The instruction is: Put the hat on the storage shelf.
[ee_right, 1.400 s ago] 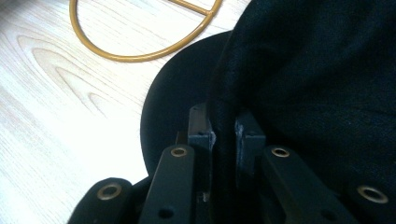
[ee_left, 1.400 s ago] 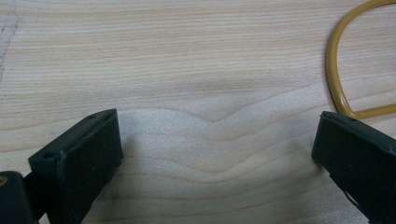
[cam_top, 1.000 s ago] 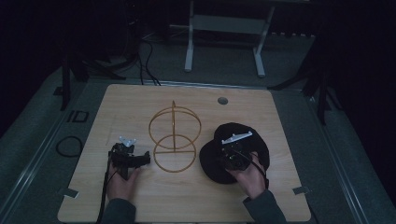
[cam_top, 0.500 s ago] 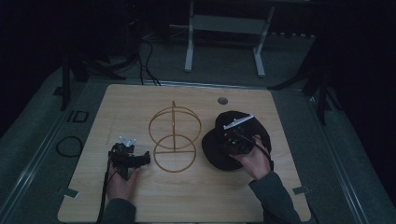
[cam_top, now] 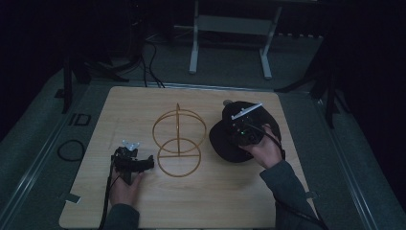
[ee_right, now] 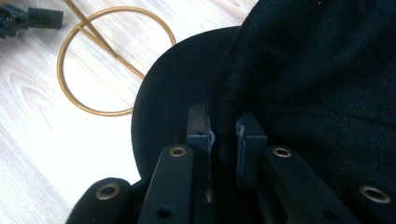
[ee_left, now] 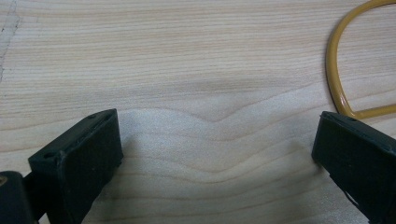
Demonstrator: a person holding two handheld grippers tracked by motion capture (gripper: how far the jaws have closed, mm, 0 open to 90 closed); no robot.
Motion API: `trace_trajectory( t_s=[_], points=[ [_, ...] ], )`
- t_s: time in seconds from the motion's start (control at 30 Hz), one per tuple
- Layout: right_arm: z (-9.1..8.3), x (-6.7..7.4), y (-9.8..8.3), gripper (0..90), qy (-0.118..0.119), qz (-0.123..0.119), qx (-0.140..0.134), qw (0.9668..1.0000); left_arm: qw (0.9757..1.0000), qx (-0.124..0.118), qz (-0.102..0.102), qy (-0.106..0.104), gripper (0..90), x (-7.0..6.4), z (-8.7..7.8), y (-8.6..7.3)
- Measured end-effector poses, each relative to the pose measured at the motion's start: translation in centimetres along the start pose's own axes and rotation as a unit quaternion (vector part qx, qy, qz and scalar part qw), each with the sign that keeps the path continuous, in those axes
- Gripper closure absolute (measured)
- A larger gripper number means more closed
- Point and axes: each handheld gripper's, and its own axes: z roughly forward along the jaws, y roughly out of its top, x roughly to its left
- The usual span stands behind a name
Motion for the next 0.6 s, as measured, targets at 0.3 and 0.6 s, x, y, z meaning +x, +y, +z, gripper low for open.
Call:
trace_trajectory(
  t_s=[0.3,0.6],
  points=[
    [-0.8,-1.1,1.9,80.2,0.01,-0.004,0.001,0.9999,1.0,0.0,-0.001,0.0,1.2,0.0,0.0,0.0],
    [-2.0,-1.3,3.6,80.1,0.007,-0.008,-0.001,0.9999,1.0,0.0,-0.001,0.0,1.2,0.0,0.0,0.0]
  ],
)
